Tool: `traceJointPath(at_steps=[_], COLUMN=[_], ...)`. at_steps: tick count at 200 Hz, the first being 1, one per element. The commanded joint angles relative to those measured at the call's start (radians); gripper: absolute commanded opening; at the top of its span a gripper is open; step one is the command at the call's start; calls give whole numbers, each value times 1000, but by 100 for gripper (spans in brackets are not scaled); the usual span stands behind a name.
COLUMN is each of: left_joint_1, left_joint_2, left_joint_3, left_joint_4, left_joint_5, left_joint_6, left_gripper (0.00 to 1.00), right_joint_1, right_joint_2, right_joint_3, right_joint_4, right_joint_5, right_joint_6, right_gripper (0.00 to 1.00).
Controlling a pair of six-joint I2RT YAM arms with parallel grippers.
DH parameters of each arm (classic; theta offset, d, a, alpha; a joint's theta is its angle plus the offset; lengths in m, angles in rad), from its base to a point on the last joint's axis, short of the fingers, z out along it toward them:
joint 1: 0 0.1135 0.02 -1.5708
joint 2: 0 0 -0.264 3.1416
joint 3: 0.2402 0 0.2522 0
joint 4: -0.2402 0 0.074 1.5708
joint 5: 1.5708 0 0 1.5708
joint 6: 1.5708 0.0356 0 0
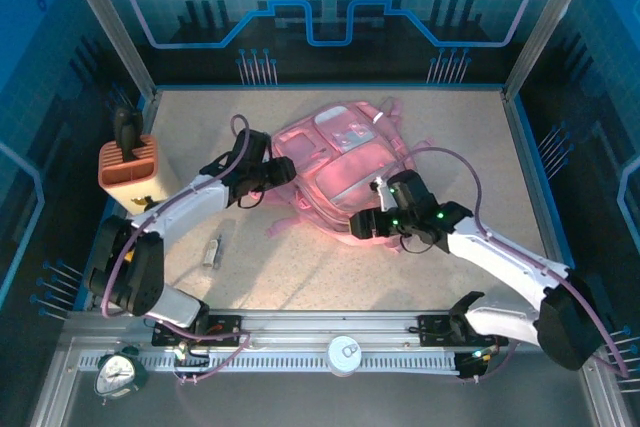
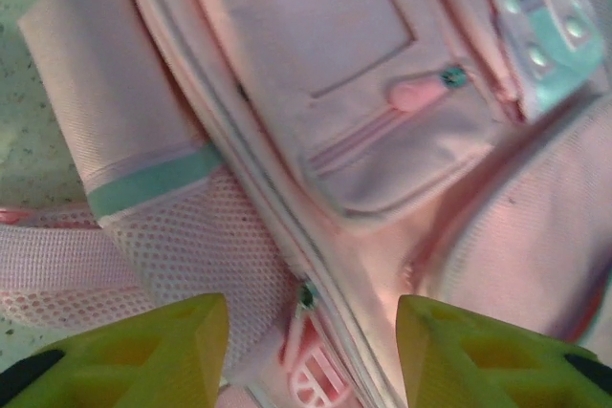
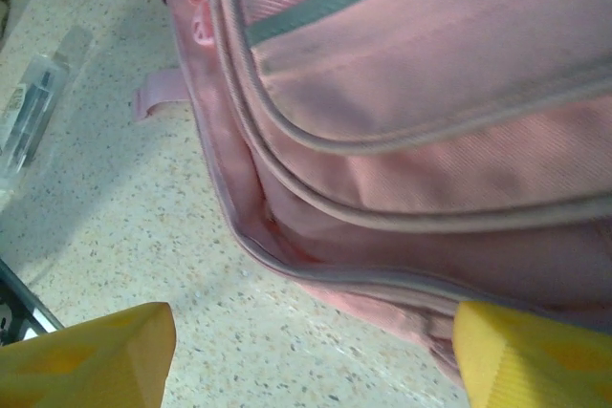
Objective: Pack the student bag
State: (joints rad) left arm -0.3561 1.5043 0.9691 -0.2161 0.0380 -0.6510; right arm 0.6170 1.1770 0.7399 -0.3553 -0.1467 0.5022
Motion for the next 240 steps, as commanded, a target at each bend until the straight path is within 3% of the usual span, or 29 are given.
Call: traceJointPath(at_steps=[1,23,53,122,165,189,240], left_joint_1=[37,57,59,57,51,50,3], left_joint_2=[71,144,213,278,281,262,196], left_joint_3=[-12,16,59,34,46,45,21], left_joint_4=[133,169,151,234,287,286,281], left_joint_5=[106,153,154,133,137,130,126], left_joint_6=[-113,-111,-102,-200,-234,-243,-280], left_gripper=[45,40,36,33,21,0,0], right_joint_1=[15,28,43,43,38,18,-63], right_joint_2=[33,55,86,144,173,193,224], right_joint_3=[28,28,36,35,41,53,107], right_joint_4=[40,74,41,78,85,89,83], right_joint_5=[-5,-28,19,0,36,55,139], right_joint_6=[54,61,64,84,91,87,45], right_gripper=[78,79,82,85,86,88,94])
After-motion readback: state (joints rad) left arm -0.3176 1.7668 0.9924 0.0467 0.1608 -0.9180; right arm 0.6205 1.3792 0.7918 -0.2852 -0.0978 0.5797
